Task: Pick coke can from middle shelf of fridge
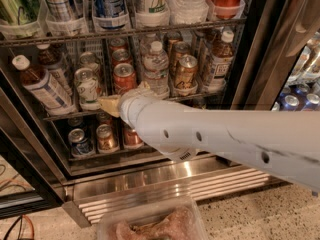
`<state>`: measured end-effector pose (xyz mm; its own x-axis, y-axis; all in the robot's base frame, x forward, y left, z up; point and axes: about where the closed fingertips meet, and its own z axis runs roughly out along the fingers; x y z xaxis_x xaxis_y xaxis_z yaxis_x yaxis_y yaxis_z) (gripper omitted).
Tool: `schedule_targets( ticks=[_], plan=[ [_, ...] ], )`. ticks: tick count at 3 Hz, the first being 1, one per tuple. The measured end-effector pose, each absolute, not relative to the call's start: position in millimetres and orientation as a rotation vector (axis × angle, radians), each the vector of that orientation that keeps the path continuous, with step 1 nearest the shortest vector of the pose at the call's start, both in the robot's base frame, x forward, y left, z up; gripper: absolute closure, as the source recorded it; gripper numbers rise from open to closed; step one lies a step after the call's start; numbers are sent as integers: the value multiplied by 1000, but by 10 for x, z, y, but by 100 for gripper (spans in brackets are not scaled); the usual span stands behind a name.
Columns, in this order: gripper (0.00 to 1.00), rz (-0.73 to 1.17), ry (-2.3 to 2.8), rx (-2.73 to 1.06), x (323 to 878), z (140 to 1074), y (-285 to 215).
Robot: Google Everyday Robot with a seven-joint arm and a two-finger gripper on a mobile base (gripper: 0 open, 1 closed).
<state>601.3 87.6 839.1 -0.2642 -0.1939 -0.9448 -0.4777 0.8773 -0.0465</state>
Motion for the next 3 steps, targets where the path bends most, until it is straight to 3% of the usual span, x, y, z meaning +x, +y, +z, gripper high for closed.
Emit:
schedule_targets(
  ticks=[3],
  plan=[
    [24, 207, 1808, -496, 6520, 8522, 893]
  ],
)
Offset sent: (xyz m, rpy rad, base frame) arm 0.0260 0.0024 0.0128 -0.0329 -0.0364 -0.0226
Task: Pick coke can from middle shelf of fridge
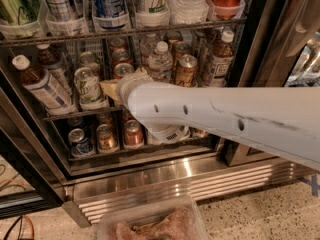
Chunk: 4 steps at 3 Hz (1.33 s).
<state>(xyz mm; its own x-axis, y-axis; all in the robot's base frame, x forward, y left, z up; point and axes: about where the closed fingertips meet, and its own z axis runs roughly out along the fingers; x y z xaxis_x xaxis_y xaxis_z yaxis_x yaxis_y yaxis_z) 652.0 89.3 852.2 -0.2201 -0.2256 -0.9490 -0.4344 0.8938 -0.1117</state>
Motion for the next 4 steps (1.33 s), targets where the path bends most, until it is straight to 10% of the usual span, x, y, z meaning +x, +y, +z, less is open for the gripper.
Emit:
schedule_targets(
  ticks=[1, 4],
  plan=[
    [23, 200, 1811, -491, 6589, 8507, 898],
    [88, 193, 1802, -482, 6613, 8505, 898]
  ],
)
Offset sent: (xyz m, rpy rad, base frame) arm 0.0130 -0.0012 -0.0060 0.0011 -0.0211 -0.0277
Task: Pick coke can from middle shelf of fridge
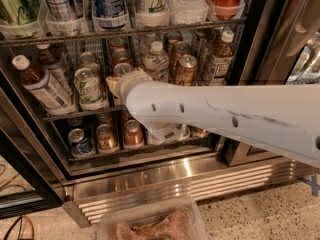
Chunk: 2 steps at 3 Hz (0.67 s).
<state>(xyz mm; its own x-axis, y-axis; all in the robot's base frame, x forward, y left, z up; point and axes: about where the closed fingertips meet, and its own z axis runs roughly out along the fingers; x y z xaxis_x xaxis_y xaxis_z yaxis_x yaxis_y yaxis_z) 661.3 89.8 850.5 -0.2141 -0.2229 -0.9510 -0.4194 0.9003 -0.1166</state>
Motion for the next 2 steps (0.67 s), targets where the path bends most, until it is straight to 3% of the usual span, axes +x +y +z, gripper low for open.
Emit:
schedule_targets(
  ticks=[1, 2],
  plan=[
    [100, 230, 1815, -460, 6583, 8528, 877],
    [100, 303, 1836, -394, 6475, 8646, 738]
  ],
)
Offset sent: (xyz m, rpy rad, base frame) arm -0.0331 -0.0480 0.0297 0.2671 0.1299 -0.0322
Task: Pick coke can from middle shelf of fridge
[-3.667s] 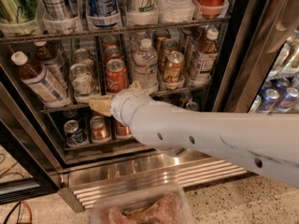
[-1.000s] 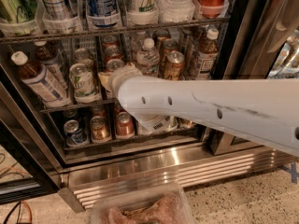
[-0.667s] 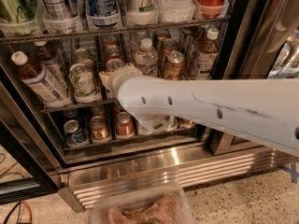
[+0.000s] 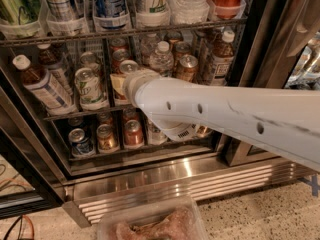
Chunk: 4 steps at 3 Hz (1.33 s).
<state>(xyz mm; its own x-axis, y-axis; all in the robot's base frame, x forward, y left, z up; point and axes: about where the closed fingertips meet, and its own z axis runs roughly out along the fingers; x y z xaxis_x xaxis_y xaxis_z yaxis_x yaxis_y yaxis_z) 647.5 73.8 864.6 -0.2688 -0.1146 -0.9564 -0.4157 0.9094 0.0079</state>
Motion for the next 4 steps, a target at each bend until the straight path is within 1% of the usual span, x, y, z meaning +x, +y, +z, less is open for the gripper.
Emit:
schedule_targets(
  ticks=[1, 2, 3, 4],
  plan=[
    [100, 365, 1862, -319, 6325, 8763, 543],
    [100, 380, 1879, -294, 6247, 8794, 420],
    [100, 403, 1897, -293, 6193, 8790, 374],
    [100, 464, 1910, -322, 6159, 8817, 448]
  ],
)
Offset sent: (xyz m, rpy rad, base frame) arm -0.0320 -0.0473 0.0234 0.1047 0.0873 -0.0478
